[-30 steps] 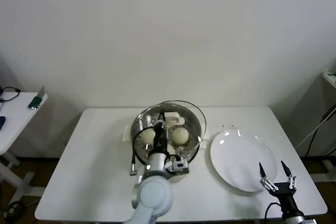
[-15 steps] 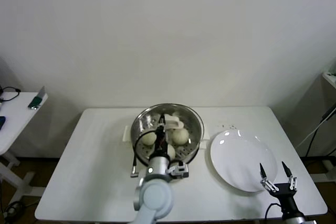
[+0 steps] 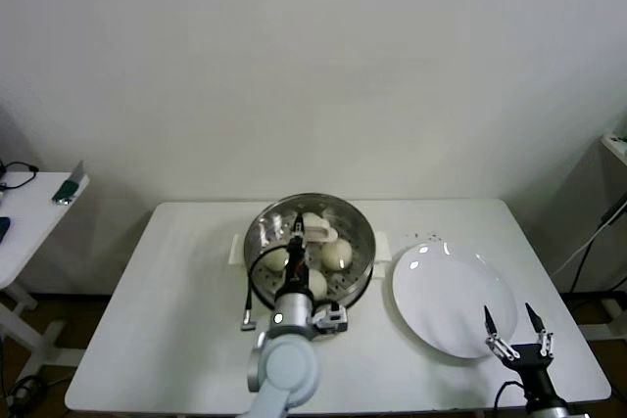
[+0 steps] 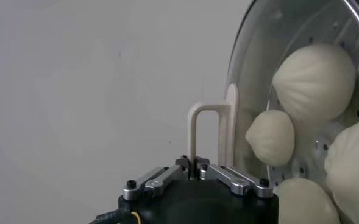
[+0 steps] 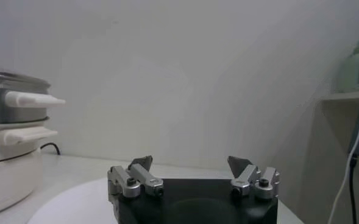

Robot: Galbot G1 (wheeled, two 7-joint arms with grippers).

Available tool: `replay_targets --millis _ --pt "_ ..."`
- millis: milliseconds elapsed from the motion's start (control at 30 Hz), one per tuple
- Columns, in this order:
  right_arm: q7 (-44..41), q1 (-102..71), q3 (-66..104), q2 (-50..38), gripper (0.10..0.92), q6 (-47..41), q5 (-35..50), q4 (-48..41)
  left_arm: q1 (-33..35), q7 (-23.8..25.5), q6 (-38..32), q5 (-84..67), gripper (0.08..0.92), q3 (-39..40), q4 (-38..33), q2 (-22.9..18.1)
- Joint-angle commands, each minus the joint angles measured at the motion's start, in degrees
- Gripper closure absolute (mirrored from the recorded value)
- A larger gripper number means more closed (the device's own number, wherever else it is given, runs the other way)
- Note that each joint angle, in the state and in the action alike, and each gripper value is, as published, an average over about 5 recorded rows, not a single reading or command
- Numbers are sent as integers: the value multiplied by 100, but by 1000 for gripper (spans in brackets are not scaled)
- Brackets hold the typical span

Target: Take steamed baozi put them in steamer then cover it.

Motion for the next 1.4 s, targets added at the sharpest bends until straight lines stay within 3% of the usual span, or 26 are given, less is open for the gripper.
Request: replay_targets --millis 33,633,1133,1400 --pt "-3 -4 -2 14 203 16 -5 0 11 5 8 31 856 -3 -9 6" --pt "-58 -5 -7 6 203 24 -51 12 -13 -42 -26 20 830 -35 74 -4" --pt "131 6 -75 -38 203 -257 135 96 152 152 -23 -250 411 100 -518 178" --pt "483 -177 -216 -245 203 -460 605 501 608 77 -88 -1385 200 107 -1680 837"
